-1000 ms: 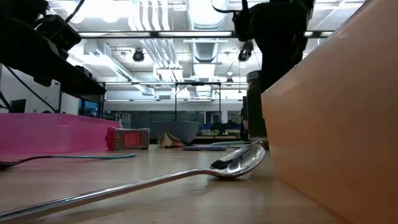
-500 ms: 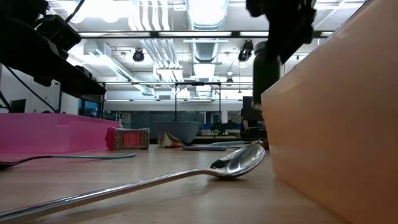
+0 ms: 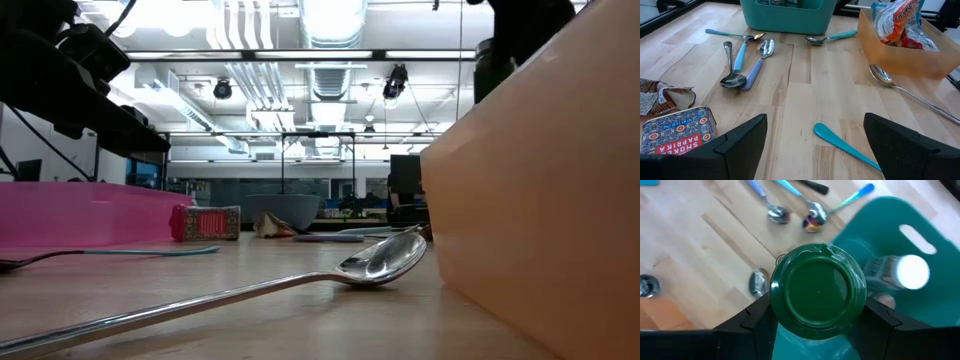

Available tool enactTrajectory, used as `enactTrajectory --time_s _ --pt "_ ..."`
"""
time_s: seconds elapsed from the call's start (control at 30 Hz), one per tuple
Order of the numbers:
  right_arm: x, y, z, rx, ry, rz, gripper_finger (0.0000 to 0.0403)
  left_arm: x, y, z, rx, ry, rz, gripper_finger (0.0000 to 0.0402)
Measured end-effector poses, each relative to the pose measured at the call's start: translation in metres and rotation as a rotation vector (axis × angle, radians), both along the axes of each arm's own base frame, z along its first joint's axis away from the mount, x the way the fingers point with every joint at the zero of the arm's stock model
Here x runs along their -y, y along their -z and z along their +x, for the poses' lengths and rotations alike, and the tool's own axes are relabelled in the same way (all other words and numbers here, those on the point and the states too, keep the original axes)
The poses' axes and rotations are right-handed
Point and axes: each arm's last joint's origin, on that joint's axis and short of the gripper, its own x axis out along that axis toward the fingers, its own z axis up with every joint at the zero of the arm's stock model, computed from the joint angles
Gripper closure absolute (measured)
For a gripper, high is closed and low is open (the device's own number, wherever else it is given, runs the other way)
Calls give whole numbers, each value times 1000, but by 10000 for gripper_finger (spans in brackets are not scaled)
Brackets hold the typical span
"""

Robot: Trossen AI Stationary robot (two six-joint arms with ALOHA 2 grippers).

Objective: Pick & Place Food Item
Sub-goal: Put the green seasoning bottle into the green bin

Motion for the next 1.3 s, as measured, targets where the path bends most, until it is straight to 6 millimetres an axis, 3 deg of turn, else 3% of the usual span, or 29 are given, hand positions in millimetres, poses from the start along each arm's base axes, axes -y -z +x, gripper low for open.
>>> enactTrajectory --time_s 0.27,0.9,1.3 --pt "16 9 -15 -19 57 -5 207 0 0 0 -1 0 0 66" --pt "67 71 -27 -5 110 60 207 0 1 0 -7 0 2 66" --pt "82 99 -13 -56 134 93 207 0 1 0 -8 0 2 66"
